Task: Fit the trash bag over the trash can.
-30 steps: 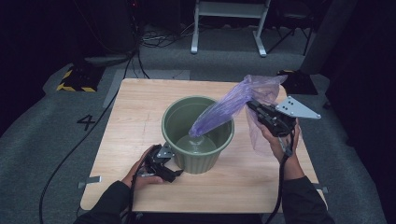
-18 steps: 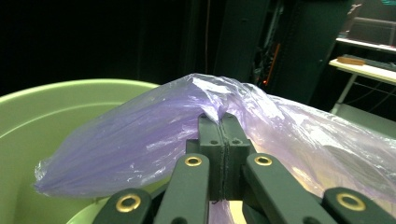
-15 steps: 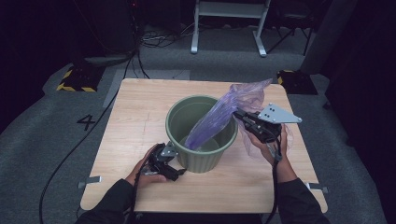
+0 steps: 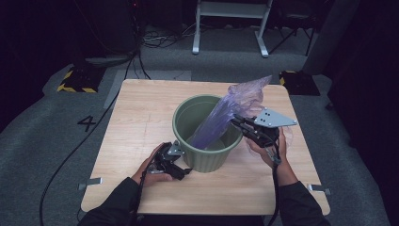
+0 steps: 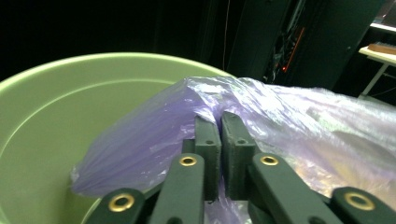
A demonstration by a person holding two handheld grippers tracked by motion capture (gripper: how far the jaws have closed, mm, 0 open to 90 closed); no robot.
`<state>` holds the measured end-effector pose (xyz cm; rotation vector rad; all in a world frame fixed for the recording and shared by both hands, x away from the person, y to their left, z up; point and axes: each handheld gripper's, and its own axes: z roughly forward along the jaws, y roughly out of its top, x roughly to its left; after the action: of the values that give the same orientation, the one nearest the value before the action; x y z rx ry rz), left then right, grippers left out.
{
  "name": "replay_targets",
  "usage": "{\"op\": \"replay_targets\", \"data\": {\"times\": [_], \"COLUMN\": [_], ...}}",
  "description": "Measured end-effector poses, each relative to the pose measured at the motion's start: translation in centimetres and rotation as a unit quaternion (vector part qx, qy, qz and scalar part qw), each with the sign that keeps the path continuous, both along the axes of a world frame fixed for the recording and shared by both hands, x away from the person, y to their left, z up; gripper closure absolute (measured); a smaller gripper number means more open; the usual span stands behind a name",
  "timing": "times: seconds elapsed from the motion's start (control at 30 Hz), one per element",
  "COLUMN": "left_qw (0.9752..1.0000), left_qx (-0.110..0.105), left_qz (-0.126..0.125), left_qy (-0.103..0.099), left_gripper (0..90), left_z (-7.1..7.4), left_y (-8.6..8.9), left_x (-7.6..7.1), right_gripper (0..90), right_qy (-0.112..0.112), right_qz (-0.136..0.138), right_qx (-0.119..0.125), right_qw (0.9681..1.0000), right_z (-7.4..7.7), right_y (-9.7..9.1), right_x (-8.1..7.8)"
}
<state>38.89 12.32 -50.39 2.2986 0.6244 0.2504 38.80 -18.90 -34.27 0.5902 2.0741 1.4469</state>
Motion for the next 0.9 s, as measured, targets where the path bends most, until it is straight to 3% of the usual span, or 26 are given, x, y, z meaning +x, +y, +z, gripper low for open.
{"op": "replay_targets", "data": {"times": [0.2,0.53,0.7,0.83,0.9], "left_qw": [1.0,1.0,1.0,1.0,1.0], "left_qx": [-0.001,-0.002,-0.003,-0.003,-0.003], "left_qz": [0.001,-0.001,0.002,0.003,0.004], "left_qy": [-0.002,-0.002,-0.001,-0.002,0.0], "left_gripper": [8.8,9.8,9.8,9.8,9.9], "left_z": [0.0,0.0,0.0,0.0,0.0], "left_y": [0.1,0.8,1.6,2.2,2.6], "left_x": [-0.2,-0.8,-1.3,-1.6,-1.7], "right_gripper": [76.4,48.9,36.8,32.7,30.6], "right_qy": [0.008,0.021,0.013,-0.003,0.0], "right_qz": [0.01,0.016,0.002,-0.007,-0.008], "right_qx": [-0.012,-0.014,-0.008,-0.007,-0.002], "right_qw": [0.9998,0.9996,0.9999,0.9999,1.0], "right_z": [-0.4,-0.5,-0.3,-0.1,0.0], "right_y": [0.2,0.1,-0.5,-1.1,-1.5], "right_x": [-0.2,-0.7,-1.4,-2.4,-2.7]}}
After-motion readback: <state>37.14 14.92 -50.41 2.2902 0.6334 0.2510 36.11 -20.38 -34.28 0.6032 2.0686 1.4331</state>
